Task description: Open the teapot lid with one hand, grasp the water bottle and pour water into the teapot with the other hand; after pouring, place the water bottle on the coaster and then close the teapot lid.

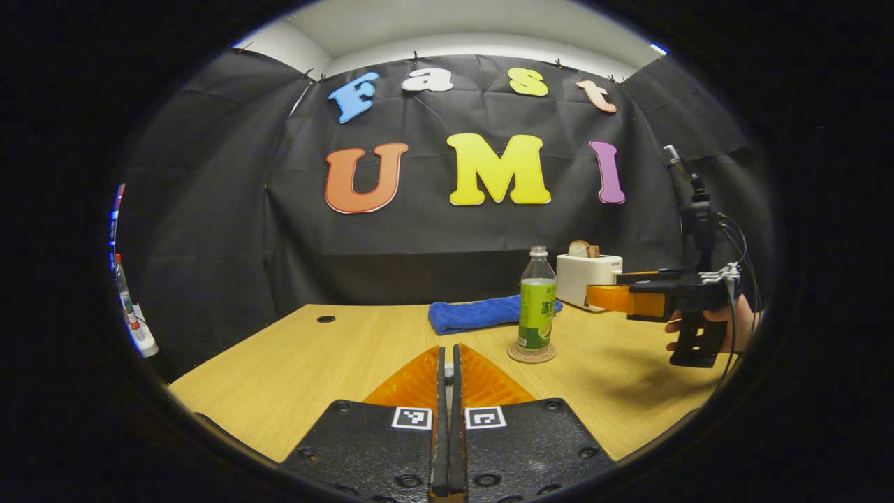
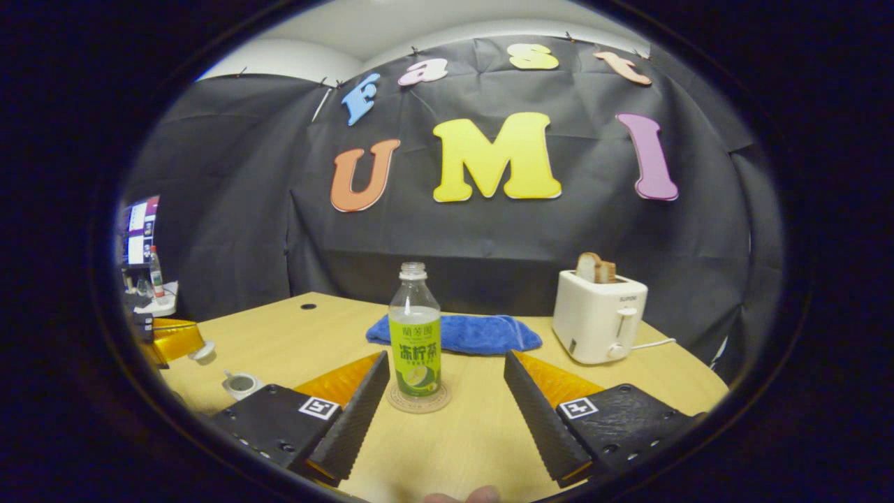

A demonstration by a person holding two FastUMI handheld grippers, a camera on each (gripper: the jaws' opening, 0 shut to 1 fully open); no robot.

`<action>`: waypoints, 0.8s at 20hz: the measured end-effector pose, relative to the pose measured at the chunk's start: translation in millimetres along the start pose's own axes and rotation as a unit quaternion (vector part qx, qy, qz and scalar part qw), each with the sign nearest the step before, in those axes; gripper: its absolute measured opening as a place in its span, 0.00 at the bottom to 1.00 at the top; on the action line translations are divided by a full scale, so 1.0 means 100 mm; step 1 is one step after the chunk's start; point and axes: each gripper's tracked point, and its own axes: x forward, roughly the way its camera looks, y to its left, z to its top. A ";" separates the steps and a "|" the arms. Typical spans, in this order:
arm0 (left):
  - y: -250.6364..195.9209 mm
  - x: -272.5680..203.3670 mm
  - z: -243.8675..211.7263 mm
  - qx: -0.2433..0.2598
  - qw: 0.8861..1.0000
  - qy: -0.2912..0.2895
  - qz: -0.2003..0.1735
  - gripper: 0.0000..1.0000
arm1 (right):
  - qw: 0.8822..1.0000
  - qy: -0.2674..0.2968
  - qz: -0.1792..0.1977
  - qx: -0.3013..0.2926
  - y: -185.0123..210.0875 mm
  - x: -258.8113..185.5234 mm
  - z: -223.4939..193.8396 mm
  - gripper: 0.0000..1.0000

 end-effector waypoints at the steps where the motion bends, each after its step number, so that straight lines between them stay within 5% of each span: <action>1: -0.04 0.04 -0.03 0.000 1.000 0.000 -0.003 0.03 | 1.000 -0.001 -0.011 0.001 -0.07 -0.11 -0.04 0.96; 8: -0.06 0.25 -0.26 -0.017 1.000 0.020 0.005 0.03 | 0.997 -0.037 -0.073 -0.009 -0.41 -0.66 -0.04 0.98; 16: -0.06 0.29 -0.36 -0.025 0.999 0.026 0.008 0.04 | 0.996 -0.048 -0.062 -0.031 -0.28 -0.70 -0.01 0.97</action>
